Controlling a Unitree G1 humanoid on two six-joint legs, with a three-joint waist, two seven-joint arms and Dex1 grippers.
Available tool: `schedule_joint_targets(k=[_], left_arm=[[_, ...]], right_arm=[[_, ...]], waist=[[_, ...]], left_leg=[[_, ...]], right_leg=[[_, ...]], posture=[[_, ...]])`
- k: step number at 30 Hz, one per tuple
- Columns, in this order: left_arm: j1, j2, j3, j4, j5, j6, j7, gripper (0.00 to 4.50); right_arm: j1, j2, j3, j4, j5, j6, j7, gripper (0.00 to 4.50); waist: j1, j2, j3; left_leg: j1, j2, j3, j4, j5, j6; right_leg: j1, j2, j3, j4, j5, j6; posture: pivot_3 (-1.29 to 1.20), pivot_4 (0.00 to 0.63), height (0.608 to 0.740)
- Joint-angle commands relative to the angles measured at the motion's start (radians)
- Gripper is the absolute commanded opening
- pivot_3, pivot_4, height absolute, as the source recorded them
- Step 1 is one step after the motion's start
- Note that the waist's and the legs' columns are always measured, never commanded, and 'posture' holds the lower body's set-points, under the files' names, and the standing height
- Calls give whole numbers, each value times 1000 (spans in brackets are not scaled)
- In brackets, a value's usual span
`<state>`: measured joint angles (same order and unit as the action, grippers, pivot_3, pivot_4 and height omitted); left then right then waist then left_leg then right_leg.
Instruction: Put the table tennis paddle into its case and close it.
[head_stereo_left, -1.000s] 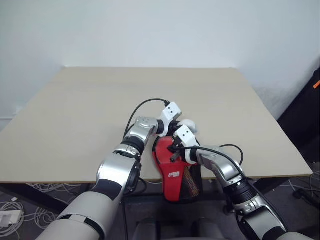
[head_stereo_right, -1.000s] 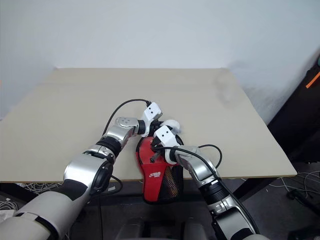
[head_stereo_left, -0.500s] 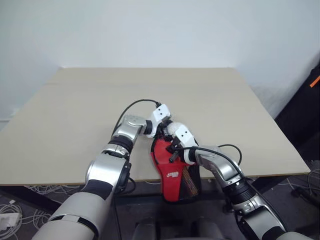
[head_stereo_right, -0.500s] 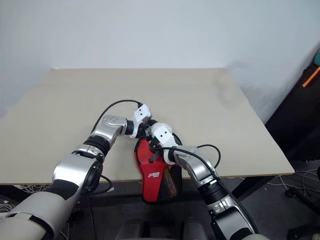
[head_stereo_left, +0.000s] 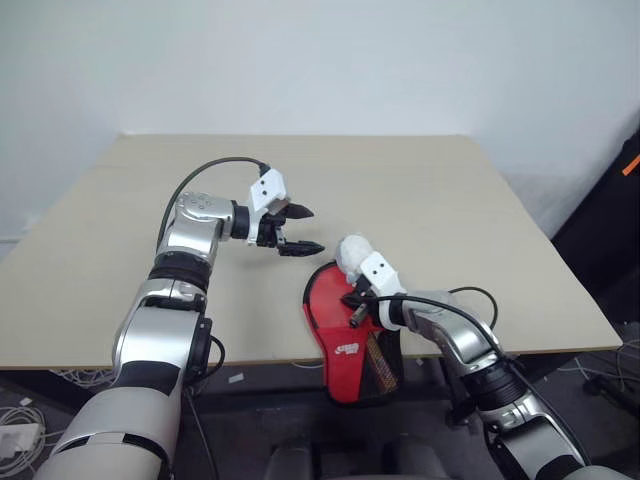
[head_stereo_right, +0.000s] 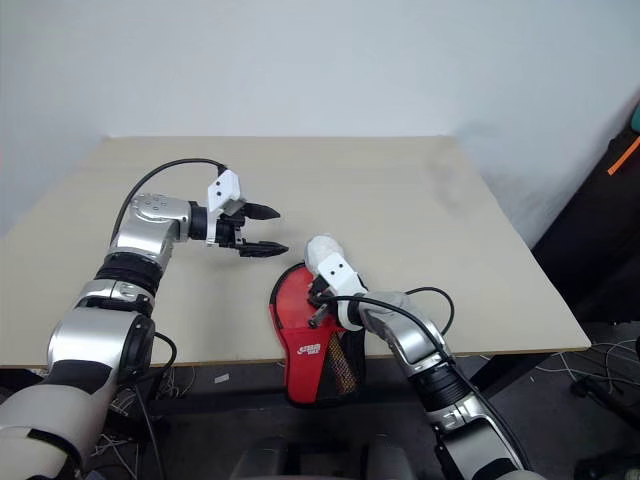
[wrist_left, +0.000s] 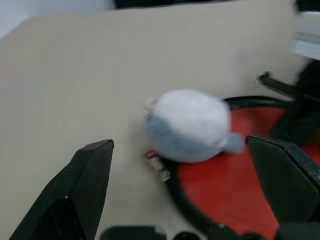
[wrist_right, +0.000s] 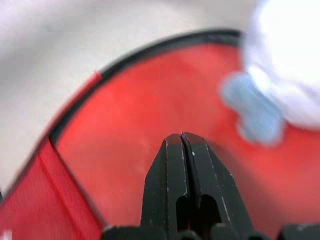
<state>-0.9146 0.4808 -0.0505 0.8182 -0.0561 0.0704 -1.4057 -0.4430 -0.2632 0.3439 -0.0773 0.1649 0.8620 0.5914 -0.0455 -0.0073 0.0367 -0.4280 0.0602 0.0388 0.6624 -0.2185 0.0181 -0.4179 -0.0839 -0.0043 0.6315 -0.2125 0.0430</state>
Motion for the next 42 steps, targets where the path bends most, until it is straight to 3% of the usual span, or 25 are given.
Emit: schedule_joint_targets(k=[1,4,9,13,15,28,38,42], left_arm=[[79,15,24,-176,-72,106,4,4500],[154,3,26,-271,-104,181,48,3883],[287,-39,-1,-421,-152,269,114,2171],[358,-78,-38,-511,-163,317,151,630],[389,-96,-64,-544,-154,310,177,24],[413,-144,-150,-526,-133,290,268,24],[406,-144,-169,-464,-107,259,297,24],[409,-142,-177,-425,-90,224,304,0]], right_arm=[[-7,-51,-54,-126,49,60,34,382],[-18,-109,-80,-184,79,104,65,1228],[-103,-195,-142,-210,129,158,109,2939],[-185,-200,-153,-144,126,135,106,4440],[-221,-183,-146,-92,110,106,94,4500],[-374,7,-109,336,35,-87,44,4500],[-403,74,-95,552,-30,-213,53,4500],[-418,90,-114,584,-36,-229,40,3576]], waist=[[0,0,0],[0,0,0],[2,0,0],[2,0,0],[2,0,0],[1,0,0],[0,0,0],[0,1,0]], left_leg=[[0,0,0,0,0,0],[0,0,0,1,0,0],[0,0,1,1,0,0],[0,0,1,1,0,0],[0,0,1,1,0,0],[0,0,1,1,0,0],[1,0,1,1,0,0],[1,0,1,0,0,0]], right_leg=[[0,0,0,0,0,0],[-1,0,1,1,0,0],[0,0,1,1,0,0],[-1,0,1,1,0,0],[-1,0,1,1,0,0],[0,1,2,1,0,0],[0,1,2,1,0,0],[0,1,2,1,0,0]], posture=[[0,0,740],[0,0,740],[0,0,740],[0,0,740],[0,0,740],[0,0,740],[0,0,740],[0,0,740]])
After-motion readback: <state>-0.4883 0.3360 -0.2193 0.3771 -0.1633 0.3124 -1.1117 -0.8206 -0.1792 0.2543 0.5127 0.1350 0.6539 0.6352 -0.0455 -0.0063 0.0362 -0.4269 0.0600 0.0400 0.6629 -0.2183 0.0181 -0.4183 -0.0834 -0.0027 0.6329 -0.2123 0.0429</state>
